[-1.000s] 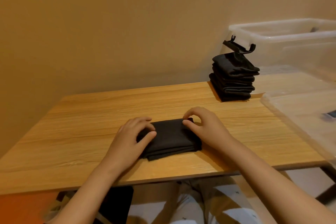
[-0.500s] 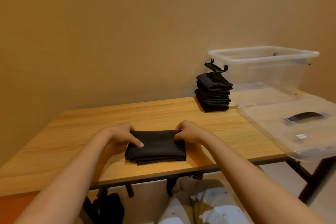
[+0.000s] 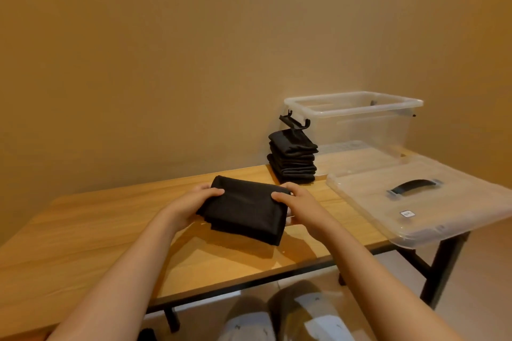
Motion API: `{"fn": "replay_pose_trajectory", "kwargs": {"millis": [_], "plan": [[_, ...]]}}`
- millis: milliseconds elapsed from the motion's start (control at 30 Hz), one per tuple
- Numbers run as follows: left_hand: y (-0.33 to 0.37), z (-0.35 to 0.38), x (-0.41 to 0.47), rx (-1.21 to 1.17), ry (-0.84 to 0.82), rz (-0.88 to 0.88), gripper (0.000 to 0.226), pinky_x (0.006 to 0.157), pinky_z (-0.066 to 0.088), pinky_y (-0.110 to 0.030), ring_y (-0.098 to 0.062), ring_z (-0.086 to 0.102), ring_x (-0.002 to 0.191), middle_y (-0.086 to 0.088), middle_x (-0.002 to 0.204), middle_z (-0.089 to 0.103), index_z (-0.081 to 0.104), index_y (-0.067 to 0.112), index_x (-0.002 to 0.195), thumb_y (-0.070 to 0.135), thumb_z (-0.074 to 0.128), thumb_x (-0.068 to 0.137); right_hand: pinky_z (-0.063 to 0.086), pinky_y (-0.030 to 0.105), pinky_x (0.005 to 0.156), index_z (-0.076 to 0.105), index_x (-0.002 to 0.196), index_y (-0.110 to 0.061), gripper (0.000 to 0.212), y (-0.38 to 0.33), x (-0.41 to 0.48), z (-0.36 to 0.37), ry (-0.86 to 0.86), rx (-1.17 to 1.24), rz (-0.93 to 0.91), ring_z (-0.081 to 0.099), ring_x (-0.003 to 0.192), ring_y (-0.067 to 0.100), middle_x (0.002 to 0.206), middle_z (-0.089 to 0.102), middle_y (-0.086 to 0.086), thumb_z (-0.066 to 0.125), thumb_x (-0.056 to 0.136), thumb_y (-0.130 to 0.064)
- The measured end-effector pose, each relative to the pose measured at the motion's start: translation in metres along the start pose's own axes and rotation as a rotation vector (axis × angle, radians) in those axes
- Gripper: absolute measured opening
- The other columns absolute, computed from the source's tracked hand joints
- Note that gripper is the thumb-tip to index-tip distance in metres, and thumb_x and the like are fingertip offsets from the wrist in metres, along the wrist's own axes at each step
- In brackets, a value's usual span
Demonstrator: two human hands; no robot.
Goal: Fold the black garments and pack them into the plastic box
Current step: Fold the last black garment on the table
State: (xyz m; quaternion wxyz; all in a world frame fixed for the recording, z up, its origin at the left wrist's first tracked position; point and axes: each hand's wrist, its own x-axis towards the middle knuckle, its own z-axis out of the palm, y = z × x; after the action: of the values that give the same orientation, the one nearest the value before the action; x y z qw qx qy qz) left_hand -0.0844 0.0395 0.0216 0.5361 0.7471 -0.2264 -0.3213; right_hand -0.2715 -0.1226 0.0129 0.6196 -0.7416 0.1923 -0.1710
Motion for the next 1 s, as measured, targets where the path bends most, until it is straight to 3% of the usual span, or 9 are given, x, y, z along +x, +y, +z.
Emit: {"fn": "replay_pose_trajectory", "kwargs": {"millis": [100,200,333,433,567,733,833,933,1000], "plan": [[0.024,0.020,0.012,-0.133,-0.049,-0.014,0.029,0.074,0.054,-0.037,-0.029,0.059,0.104,-0.013,0.117,0.060,0.059,0.012,0.114,0.031,0.063,0.092,0.057,0.034,0.077,0.059,0.112,-0.020,0.017,0.000,0.003,-0.020,0.100,0.098,0.021,0.066,0.098,0.021,0.113,0.063,0.007,0.055,0.097,-0.027],[0.050,0.042,0.023,-0.340,-0.064,-0.114,0.036,0.076,0.055,-0.037,-0.031,0.059,0.104,-0.015,0.115,0.059,0.057,0.008,0.115,0.026,0.070,0.087,0.058,0.032,0.074,0.058,0.108,-0.025,0.012,-0.003,0.009,-0.038,0.161,0.255,0.065,0.066,0.098,0.022,0.113,0.063,0.005,0.056,0.097,-0.025],[0.073,0.060,0.050,-0.677,-0.071,-0.181,0.040,0.072,0.055,-0.035,-0.028,0.062,0.098,-0.015,0.104,0.061,0.057,0.002,0.110,0.017,0.077,0.078,0.060,0.035,0.070,0.055,0.123,-0.015,0.027,-0.009,0.031,-0.057,0.221,0.418,0.127,0.067,0.097,0.026,0.116,0.063,0.010,0.056,0.097,-0.023],[0.087,0.065,0.081,-0.790,-0.095,-0.154,0.041,0.062,0.057,-0.031,-0.025,0.064,0.091,-0.013,0.099,0.061,0.057,0.002,0.111,0.014,0.076,0.076,0.061,0.037,0.072,0.055,0.122,-0.011,0.028,-0.016,0.054,-0.068,0.251,0.525,0.171,0.070,0.092,0.027,0.111,0.066,0.011,0.055,0.097,-0.022],[0.109,0.072,0.132,-0.823,-0.049,-0.131,0.030,0.058,0.056,-0.026,-0.017,0.061,0.069,-0.010,0.089,0.056,0.057,0.001,0.108,0.013,0.071,0.085,0.060,0.033,0.061,0.053,0.125,-0.005,0.030,-0.028,0.093,-0.081,0.255,0.645,0.194,0.068,0.095,0.030,0.112,0.065,0.015,0.055,0.098,-0.019],[0.135,0.081,0.195,-0.753,-0.033,-0.137,0.015,0.072,0.052,-0.029,-0.021,0.060,0.082,-0.012,0.090,0.058,0.057,0.000,0.097,0.011,0.065,0.090,0.061,0.036,0.064,0.052,0.124,-0.002,0.029,-0.037,0.140,-0.098,0.250,0.759,0.227,0.067,0.093,0.031,0.111,0.065,0.019,0.054,0.097,-0.014],[0.138,0.084,0.227,-0.653,-0.027,-0.201,0.011,0.065,0.053,-0.028,-0.021,0.060,0.079,-0.014,0.090,0.058,0.055,0.000,0.096,0.007,0.062,0.091,0.061,0.037,0.065,0.051,0.124,0.000,0.030,-0.031,0.160,-0.108,0.229,0.766,0.276,0.069,0.090,0.031,0.107,0.066,0.020,0.055,0.096,-0.012],[0.137,0.084,0.252,-0.526,-0.021,-0.271,0.008,0.049,0.056,-0.024,-0.019,0.060,0.074,-0.013,0.087,0.058,0.055,0.001,0.096,0.004,0.061,0.091,0.061,0.037,0.064,0.052,0.123,0.001,0.029,-0.021,0.171,-0.114,0.203,0.803,0.330,0.072,0.086,0.033,0.105,0.068,0.024,0.054,0.097,-0.011],[0.139,0.084,0.266,-0.442,-0.021,-0.256,0.010,0.054,0.057,-0.024,-0.019,0.060,0.075,-0.012,0.089,0.059,0.057,0.002,0.098,0.004,0.062,0.090,0.061,0.035,0.064,0.051,0.125,0.002,0.031,-0.016,0.177,-0.116,0.199,0.792,0.322,0.072,0.087,0.033,0.105,0.069,0.025,0.054,0.097,-0.011]]}}
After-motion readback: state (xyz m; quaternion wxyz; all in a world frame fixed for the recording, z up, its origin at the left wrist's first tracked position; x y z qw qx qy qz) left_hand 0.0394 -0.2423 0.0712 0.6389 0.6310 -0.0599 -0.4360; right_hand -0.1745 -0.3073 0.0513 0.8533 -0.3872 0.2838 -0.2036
